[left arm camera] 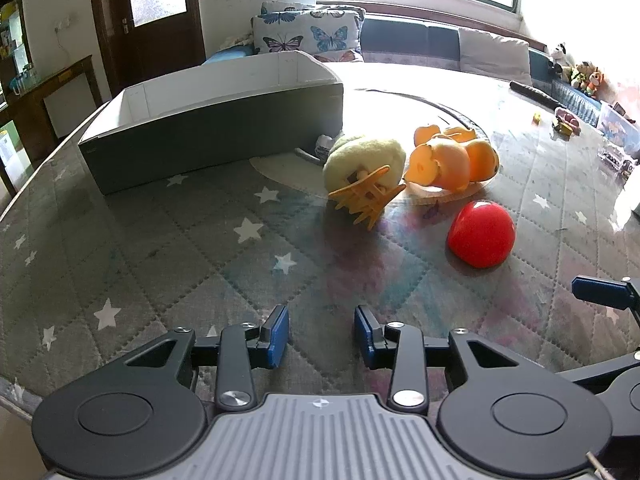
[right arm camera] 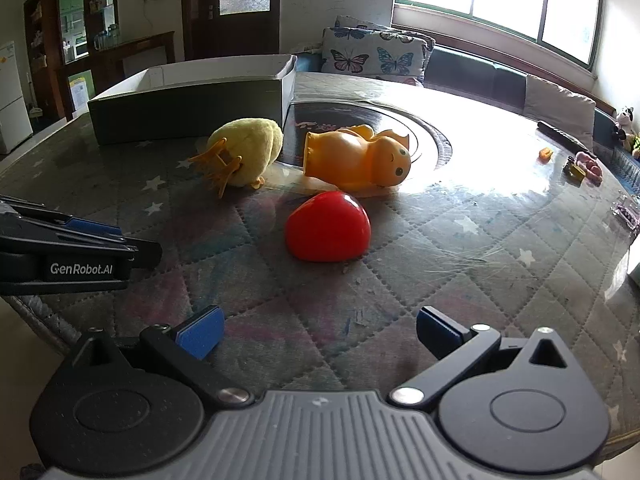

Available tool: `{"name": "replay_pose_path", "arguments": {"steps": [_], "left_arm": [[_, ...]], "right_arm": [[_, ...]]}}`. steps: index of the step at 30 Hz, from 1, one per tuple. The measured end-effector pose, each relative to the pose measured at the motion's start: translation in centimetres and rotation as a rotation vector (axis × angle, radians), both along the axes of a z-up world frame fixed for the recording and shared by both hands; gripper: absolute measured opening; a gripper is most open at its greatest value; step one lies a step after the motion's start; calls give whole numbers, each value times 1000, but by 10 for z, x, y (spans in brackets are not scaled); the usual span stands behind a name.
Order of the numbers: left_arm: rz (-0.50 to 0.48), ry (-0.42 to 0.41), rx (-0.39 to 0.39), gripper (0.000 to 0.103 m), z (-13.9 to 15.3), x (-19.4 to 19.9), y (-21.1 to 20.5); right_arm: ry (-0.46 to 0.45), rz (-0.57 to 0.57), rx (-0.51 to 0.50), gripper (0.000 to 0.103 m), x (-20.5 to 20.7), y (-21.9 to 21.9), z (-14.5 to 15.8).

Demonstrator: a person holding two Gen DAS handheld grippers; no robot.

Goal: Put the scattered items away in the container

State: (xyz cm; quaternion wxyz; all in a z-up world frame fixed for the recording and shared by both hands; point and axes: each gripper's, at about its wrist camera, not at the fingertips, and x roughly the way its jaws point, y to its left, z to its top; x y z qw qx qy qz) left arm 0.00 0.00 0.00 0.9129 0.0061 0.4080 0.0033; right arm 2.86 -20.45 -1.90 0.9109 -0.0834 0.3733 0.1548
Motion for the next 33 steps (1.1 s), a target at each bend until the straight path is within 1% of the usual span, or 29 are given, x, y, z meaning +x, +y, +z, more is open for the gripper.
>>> {"name": "replay_pose_path", "arguments": {"steps": [13,33], "left_arm": [[-4,-2,10,40,-2,-2,0],[-13,26,30,40,2,5,-4]], "right_arm": [[13,2,10,103,2,1,-2],[31,15,16,103,3,5,-1]]}}
